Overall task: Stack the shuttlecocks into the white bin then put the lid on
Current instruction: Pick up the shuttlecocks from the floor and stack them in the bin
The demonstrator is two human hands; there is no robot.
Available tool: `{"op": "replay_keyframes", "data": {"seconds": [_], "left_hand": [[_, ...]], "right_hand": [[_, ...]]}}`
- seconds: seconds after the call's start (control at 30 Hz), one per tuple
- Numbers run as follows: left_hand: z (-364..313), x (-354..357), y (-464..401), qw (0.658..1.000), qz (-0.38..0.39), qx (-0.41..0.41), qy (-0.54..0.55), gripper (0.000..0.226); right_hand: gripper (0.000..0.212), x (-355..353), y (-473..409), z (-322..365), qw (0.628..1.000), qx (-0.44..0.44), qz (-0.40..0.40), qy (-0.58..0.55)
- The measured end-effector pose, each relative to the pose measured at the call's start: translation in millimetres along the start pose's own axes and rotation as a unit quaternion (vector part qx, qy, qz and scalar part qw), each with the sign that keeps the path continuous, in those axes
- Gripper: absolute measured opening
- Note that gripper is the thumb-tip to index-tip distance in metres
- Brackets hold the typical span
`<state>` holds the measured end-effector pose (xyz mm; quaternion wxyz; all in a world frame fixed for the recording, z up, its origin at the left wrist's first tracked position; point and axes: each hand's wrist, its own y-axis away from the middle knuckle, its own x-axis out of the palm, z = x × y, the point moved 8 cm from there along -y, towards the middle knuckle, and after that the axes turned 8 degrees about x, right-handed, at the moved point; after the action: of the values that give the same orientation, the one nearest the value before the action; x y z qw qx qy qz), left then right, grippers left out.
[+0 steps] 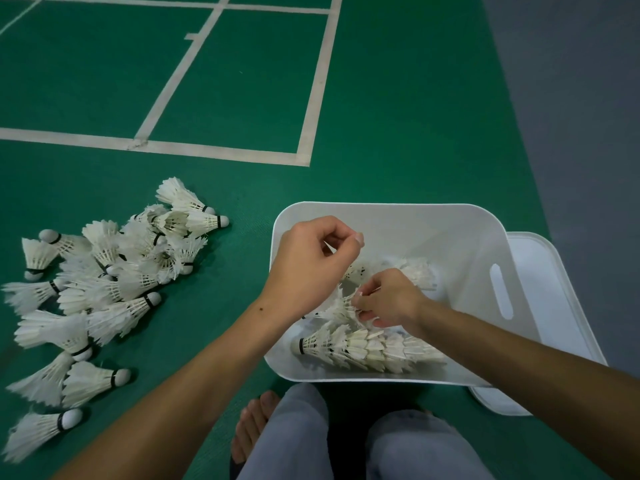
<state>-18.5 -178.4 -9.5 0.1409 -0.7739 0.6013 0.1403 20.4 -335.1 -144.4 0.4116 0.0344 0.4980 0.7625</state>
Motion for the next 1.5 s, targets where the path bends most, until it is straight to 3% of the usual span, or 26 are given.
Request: {"op": "replay_keyframes", "data": {"seconds": [0.17, 0.27, 0.4, 0.53, 0.63, 0.8, 0.9, 1.0, 1.07, 1.17, 1.27, 1.5], "left_hand": [[11, 8, -3, 1.0, 0.015, -0.016, -0.019, 0.017], [16, 11, -5, 0.999, 0.016, -0.032, -0.016, 0.02], [19, 16, -6, 0.998, 0.008, -0.06, 0.011, 0.029], [21, 25, -4, 0.994, -0.003, -0.103, 0.045, 0.04], [20, 38, -3, 0.988, 0.009, -0.135, 0.081, 0.047], [18, 54, 1, 0.982, 0.045, -0.135, 0.126, 0.038], [23, 47, -2, 0.988, 0.061, -0.103, 0.095, 0.024], [33, 40, -8, 0.981, 0.142, -0.051, -0.125, 0.014], [46, 49, -5, 0.927, 0.251, -0.04, -0.277, 0.022], [71, 66, 5, 0.813, 0.38, -0.035, -0.44, 0.055], [85, 72, 5, 0.769, 0.411, -0.042, -0.488, 0.062], [78, 83, -2, 0.777, 0.433, -0.003, -0.457, 0.074]], "right_hand": [[0.016, -7, 1, -4, 0.999, 0.029, 0.031, -0.028], [0.022, -23, 8, -7, 0.999, 0.019, 0.026, 0.013], [0.006, -57, 37, 7, 0.981, -0.117, -0.105, 0.116], [0.028, -43, 107, 34, 0.933, -0.324, -0.085, 0.131], [0.034, -19, 121, 38, 0.886, -0.375, -0.104, 0.251], [0.016, -24, 127, 39, 0.838, -0.41, -0.187, 0.306], [0.009, -44, 122, 24, 0.864, -0.382, -0.195, 0.265], [0.008, -72, 102, 3, 0.912, -0.283, -0.216, 0.204], [0.011, -82, 85, -9, 0.933, -0.214, -0.217, 0.192], [0.014, -81, 62, -14, 0.946, -0.153, -0.198, 0.208], [0.011, -67, 40, -15, 0.966, -0.112, -0.143, 0.186], [0.011, -31, 15, -28, 1.0, 0.006, 0.002, 0.0]]}}
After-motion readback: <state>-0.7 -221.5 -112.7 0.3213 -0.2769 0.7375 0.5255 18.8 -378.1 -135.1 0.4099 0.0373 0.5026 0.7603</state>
